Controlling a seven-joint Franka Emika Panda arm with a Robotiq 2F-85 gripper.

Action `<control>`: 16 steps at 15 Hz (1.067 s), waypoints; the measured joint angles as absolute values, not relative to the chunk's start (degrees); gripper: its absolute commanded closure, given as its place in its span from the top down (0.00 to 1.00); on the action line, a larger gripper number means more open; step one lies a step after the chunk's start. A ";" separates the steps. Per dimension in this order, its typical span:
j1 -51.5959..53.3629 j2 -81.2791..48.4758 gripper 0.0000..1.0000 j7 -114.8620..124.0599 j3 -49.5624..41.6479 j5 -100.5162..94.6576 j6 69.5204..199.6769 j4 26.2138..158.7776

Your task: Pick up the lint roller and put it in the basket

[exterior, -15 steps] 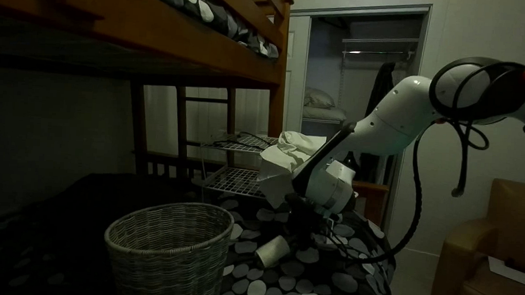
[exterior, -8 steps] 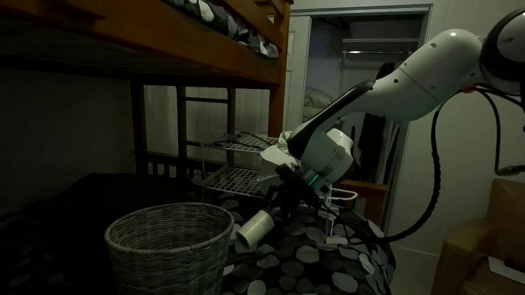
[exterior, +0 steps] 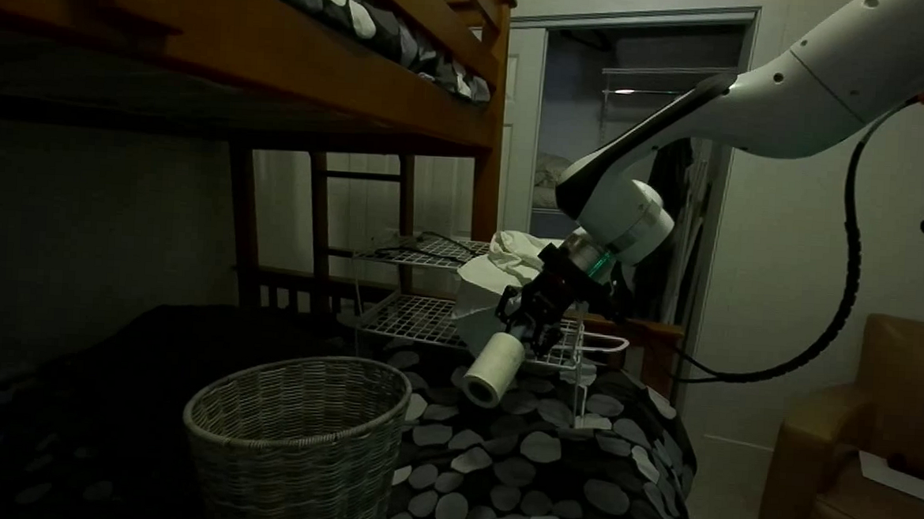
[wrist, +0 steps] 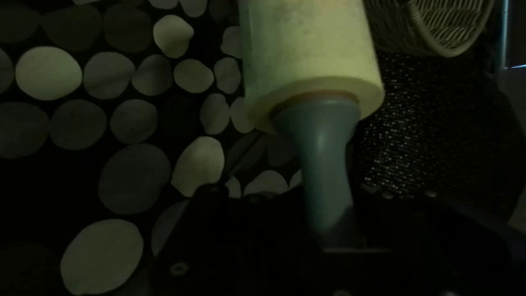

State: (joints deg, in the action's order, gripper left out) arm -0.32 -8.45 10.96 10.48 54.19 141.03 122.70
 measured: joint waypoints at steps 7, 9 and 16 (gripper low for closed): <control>4.84 -6.81 0.00 7.68 10.46 62.47 147.48 116.32; 7.16 -9.14 0.00 7.76 11.22 62.46 148.86 112.09; 15.90 -23.32 0.40 12.92 12.89 52.45 149.20 100.00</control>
State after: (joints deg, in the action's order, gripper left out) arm 15.90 -23.32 12.92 12.89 52.45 149.20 100.00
